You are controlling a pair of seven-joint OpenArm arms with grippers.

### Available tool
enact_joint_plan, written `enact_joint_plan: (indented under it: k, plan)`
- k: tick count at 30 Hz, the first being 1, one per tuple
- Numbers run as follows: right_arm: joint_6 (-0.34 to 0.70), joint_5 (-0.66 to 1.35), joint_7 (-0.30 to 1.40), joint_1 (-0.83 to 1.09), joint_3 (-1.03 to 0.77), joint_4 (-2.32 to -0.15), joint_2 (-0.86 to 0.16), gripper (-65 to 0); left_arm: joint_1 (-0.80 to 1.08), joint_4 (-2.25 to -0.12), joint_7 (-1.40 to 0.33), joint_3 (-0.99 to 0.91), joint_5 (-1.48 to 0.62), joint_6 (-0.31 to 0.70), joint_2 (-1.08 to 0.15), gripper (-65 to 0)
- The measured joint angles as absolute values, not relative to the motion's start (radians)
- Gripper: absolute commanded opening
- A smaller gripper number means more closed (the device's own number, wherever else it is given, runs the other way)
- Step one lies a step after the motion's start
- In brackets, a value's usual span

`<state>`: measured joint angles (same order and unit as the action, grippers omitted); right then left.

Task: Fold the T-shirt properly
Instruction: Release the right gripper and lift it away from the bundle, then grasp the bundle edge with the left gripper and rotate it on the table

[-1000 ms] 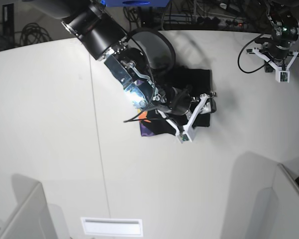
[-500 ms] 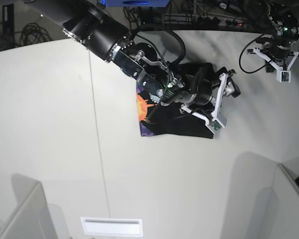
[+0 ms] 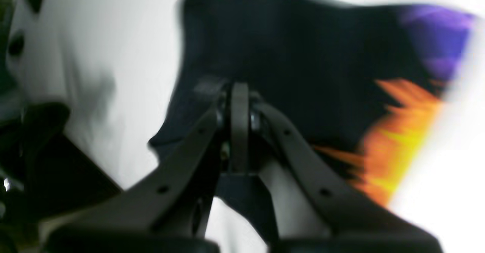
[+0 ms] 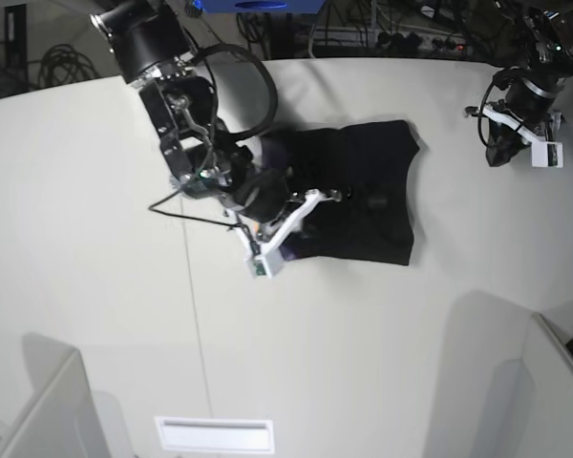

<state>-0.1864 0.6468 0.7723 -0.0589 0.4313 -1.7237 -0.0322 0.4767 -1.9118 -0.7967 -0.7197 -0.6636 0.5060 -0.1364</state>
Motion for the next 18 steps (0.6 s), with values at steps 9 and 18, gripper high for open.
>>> enact_joint_plan:
  k: [9, 18]
  plan:
    - [-0.184, 0.651, 0.771, 0.033, 0.253, -1.863, -0.128, -65.0, 0.367, -1.905, -0.797, -0.527, -0.67, 0.5, -0.136, -2.0]
    - [-0.183, 0.651, 0.776, 0.107, 0.148, -1.868, -0.136, -65.0, 0.265, -1.747, -0.796, -0.347, -0.673, 0.285, -0.14, 0.0]
